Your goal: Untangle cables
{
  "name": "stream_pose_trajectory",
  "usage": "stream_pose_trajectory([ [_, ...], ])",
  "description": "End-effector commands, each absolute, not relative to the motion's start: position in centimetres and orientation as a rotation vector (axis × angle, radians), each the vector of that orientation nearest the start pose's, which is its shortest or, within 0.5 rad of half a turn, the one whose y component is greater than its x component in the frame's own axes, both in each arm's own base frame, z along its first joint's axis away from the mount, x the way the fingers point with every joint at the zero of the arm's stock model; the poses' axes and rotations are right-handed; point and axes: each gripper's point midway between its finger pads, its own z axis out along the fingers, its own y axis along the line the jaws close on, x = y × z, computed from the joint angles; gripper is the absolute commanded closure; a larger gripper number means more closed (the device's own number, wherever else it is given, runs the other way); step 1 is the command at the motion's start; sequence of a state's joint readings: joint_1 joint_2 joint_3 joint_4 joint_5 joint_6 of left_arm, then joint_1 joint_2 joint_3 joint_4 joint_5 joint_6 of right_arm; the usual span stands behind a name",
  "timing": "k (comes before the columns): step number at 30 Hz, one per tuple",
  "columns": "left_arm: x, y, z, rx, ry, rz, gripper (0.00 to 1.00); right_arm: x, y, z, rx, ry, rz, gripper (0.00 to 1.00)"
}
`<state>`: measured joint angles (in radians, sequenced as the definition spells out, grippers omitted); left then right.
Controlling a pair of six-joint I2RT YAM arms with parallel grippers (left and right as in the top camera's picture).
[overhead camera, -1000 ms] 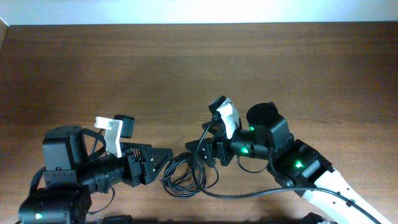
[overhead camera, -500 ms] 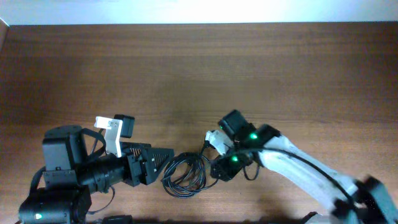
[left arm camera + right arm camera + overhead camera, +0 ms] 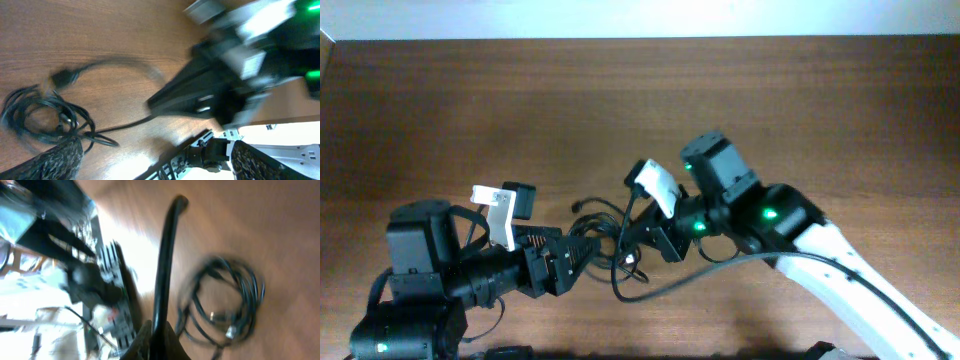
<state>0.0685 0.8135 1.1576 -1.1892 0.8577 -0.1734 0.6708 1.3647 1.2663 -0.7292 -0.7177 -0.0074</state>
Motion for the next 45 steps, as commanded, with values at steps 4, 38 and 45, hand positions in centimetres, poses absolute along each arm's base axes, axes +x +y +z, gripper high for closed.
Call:
stream_pose_trajectory([
  [4,18.3,-11.6,30.6,0.117,2.283,-1.052,0.04,19.8,30.3,41.8,-1.000,1.803,1.247,0.96],
  [38,19.1,-10.9,30.5,0.110,2.275,-0.973,0.18,19.1,30.4,57.9,-0.572,1.425,1.659,0.96],
  [45,19.1,-10.9,30.5,0.110,2.275,-0.972,0.88,18.1,35.1,55.1,-0.652,1.512,1.739,0.96],
])
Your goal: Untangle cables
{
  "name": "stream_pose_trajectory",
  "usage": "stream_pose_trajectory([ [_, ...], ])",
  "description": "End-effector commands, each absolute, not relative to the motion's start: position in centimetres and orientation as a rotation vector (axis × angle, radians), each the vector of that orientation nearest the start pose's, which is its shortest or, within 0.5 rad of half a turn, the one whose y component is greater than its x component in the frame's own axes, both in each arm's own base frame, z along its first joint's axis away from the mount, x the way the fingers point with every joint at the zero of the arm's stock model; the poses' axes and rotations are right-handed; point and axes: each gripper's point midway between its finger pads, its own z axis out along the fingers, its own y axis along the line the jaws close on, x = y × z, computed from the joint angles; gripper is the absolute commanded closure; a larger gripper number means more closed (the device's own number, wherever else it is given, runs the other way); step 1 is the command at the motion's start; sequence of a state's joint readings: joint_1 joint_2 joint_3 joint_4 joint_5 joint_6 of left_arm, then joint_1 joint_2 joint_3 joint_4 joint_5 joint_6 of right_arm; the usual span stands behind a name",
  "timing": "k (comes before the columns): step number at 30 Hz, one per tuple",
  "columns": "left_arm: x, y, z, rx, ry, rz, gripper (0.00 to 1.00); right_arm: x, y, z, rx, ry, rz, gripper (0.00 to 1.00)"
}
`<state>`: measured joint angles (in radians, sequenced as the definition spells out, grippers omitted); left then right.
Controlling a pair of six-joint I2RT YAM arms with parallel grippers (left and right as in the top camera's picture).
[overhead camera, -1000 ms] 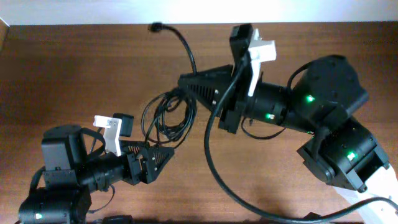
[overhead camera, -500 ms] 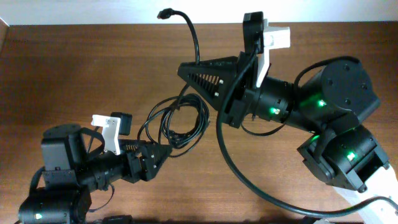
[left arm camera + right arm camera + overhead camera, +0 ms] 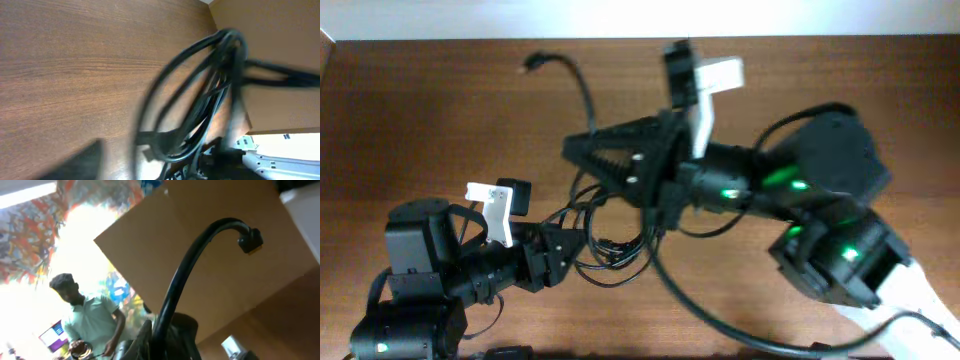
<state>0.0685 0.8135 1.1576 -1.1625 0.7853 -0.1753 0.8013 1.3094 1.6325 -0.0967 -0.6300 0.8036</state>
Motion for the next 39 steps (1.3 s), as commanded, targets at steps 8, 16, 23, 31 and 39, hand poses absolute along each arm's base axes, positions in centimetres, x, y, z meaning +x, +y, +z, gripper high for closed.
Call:
stream_pose_trajectory([
  [8,19.5,-10.1,29.9,0.077,2.298,-0.904,1.00,18.9,35.8,54.8,-0.655,1.497,1.738,0.96],
  [16,19.2,-9.8,29.2,0.050,2.334,-0.883,0.98,25.0,31.9,49.6,-0.526,1.762,1.575,0.96],
  [23,19.5,-10.0,29.8,0.065,2.301,-0.903,0.98,21.5,31.4,37.7,-0.683,2.264,1.375,0.96],
  [31,20.5,-10.0,30.9,0.048,2.248,-0.907,0.95,16.9,28.3,32.3,-0.959,2.476,1.214,0.96],
  [39,22.6,-9.9,33.7,0.025,2.114,-0.920,0.94,15.4,26.9,30.2,-0.969,2.611,1.173,0.96],
])
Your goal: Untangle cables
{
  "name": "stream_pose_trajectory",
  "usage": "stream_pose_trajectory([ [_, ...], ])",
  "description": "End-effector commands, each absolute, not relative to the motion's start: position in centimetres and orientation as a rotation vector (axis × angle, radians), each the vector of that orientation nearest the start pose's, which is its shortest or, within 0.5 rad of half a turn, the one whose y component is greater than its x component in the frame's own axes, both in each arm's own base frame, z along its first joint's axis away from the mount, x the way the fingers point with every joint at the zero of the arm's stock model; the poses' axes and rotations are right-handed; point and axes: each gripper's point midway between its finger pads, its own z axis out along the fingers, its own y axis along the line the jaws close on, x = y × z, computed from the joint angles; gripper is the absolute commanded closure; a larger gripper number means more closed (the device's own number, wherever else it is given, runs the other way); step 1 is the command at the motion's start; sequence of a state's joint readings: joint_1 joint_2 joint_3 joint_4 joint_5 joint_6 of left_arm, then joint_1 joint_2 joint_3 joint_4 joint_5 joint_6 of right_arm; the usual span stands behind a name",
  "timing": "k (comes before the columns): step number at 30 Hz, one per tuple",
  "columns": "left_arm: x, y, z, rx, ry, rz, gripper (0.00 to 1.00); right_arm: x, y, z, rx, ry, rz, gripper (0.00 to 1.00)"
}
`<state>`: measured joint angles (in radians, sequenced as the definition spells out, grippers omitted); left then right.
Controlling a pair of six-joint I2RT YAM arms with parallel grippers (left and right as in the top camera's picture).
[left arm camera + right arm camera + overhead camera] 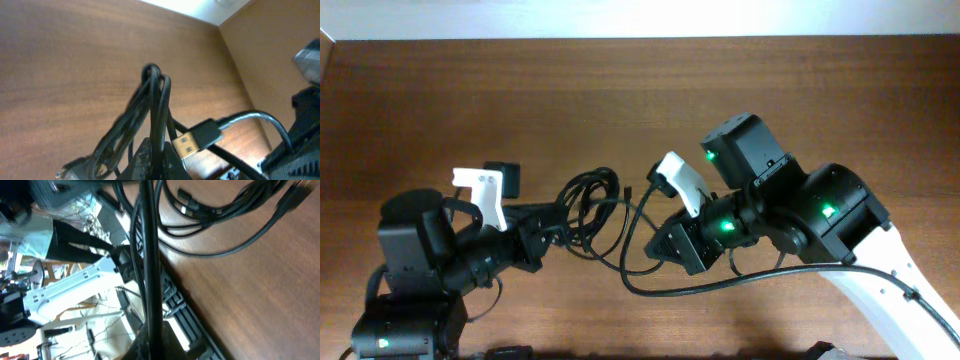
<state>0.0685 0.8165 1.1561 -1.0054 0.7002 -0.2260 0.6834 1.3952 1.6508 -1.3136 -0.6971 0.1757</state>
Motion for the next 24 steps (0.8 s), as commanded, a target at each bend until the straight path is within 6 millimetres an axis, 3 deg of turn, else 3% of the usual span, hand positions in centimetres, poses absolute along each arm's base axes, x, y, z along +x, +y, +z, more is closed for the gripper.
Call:
stream_pose_trajectory([
  [1,22.7,-10.2,34.5,0.055,2.078,-0.940,0.93,15.0,26.6,29.8,-0.991,2.625,1.164,0.96],
  [3,23.0,-10.8,36.3,0.113,1.996,-0.982,0.91,14.4,26.0,28.5,-1.024,2.674,1.103,0.96],
  [6,23.3,-11.0,37.4,0.099,1.959,-1.012,0.89,13.5,26.6,27.4,-1.088,2.680,1.085,0.96],
  [10,21.8,-12.6,38.2,0.204,1.935,-1.143,0.88,15.0,28.9,28.4,-1.113,2.519,1.119,0.96],
  [11,21.2,-13.1,38.4,0.238,1.928,-1.186,0.87,16.1,29.5,28.8,-1.105,2.460,1.104,0.71],
  [12,21.1,-13.1,38.4,0.241,1.927,-1.191,0.87,16.6,29.5,28.8,-1.096,2.450,1.078,0.56],
  [15,21.2,-13.1,38.5,0.241,1.926,-1.189,0.87,18.2,28.4,27.7,-1.045,2.481,0.903,0.48],
  [19,21.2,-13.1,38.5,0.243,1.924,-1.189,0.87,21.2,25.9,26.3,-0.945,2.511,0.590,0.47],
  [24,21.3,-13.1,38.8,0.254,1.908,-1.181,0.87,22.4,25.8,26.6,-0.851,2.503,0.558,0.49],
])
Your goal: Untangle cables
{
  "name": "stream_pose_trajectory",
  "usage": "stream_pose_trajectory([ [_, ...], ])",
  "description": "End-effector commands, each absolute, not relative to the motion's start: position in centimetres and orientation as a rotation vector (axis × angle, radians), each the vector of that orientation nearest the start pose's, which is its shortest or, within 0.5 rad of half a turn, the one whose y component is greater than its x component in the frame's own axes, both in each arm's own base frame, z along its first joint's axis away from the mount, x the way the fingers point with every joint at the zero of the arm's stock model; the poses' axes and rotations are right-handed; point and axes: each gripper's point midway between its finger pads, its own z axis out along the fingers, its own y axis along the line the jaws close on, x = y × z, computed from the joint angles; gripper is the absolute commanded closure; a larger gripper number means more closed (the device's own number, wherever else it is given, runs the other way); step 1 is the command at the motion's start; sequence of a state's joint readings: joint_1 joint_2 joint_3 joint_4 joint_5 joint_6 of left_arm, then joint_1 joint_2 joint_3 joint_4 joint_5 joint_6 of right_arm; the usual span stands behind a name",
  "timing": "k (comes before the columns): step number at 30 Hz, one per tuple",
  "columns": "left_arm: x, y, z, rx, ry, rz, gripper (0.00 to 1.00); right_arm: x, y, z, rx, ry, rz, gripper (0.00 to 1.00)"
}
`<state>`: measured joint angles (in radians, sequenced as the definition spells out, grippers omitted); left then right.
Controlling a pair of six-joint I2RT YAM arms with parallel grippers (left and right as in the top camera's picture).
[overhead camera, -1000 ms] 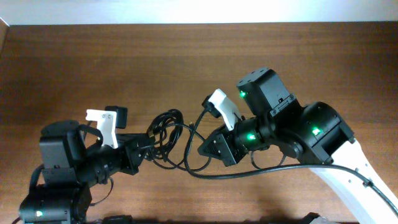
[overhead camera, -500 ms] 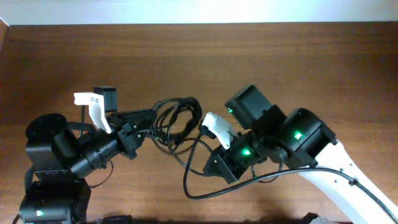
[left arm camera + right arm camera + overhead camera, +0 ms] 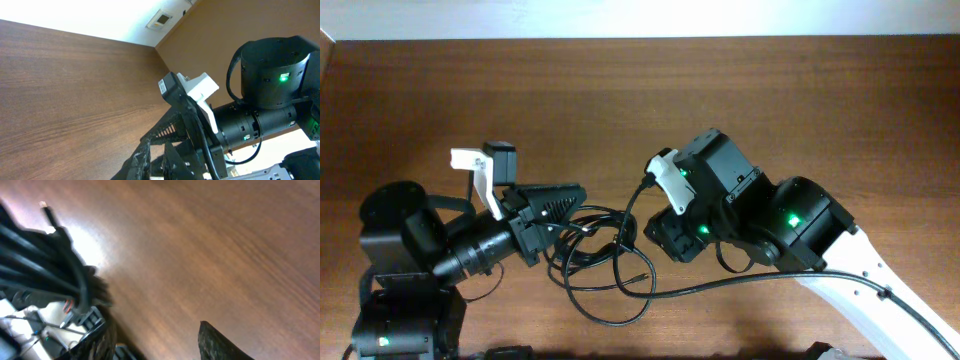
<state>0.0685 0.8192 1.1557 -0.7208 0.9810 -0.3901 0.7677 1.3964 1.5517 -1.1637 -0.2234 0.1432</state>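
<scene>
A tangle of thin black cables [image 3: 588,248] lies on the brown table [image 3: 620,100] between both arms. A thicker black cable [image 3: 608,314] loops out of it toward the front and runs right under the right arm. My left gripper [image 3: 570,200] hovers just above the tangle's left part, its fingers [image 3: 145,156] a narrow gap apart with nothing seen between them. My right gripper [image 3: 655,240] sits at the tangle's right edge, its fingers [image 3: 220,342] wide apart and empty. The cables [image 3: 47,262] show blurred at the left of the right wrist view.
The right arm's white camera mount [image 3: 197,90] and black body fill the right of the left wrist view, close to my left fingers. Bare wood stretches behind both arms to the table's far edge [image 3: 640,40].
My left gripper was shut on the cable bundle and is now slightly open without it. My right gripper has let go of the thick cable. The tangle lies lower on the table, more spread.
At first my right gripper held the thick cable beside the coiled bundle, the left gripper open. Then the right arm was raised high with the cable. Later the left was shut on the bundle. Now both grippers are open and the cables lie loose.
</scene>
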Motion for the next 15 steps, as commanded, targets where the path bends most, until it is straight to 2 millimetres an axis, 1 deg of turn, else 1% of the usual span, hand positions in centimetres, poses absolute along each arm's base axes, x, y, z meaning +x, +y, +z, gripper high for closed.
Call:
stream_pose_trajectory([
  [1,21.3,-13.1,38.8,0.254,1.908,-1.182,0.87,22.5,26.2,26.9,-0.847,2.491,0.579,0.49],
  [2,21.3,-13.1,38.8,0.254,1.908,-1.181,0.86,22.2,27.0,27.3,-0.839,2.482,0.657,0.49],
  [3,21.3,-13.1,38.8,0.254,1.908,-1.181,0.84,21.1,28.5,28.2,-0.888,2.453,0.801,0.48],
  [5,21.3,-13.1,38.8,0.254,1.908,-1.181,0.84,19.9,29.7,29.0,-0.936,2.426,0.938,0.48],
  [6,21.3,-13.1,38.8,0.254,1.908,-1.181,0.86,19.6,29.9,29.1,-0.946,2.422,0.960,0.48],
  [8,21.3,-13.1,38.8,0.254,1.908,-1.182,0.86,19.3,30.1,29.3,-0.958,2.419,0.993,0.48],
  [11,21.3,-13.1,39.0,0.263,1.898,-1.180,0.86,18.3,30.5,29.8,-0.991,2.411,1.078,0.52],
  [13,21.5,-13.1,39.7,0.255,1.873,-1.187,0.86,17.5,30.9,30.1,-1.018,2.402,1.142,0.54],
  [15,21.8,-13.1,40.7,0.240,1.840,-1.203,0.86,17.2,31.1,30.1,-1.037,2.396,1.145,0.54],
])
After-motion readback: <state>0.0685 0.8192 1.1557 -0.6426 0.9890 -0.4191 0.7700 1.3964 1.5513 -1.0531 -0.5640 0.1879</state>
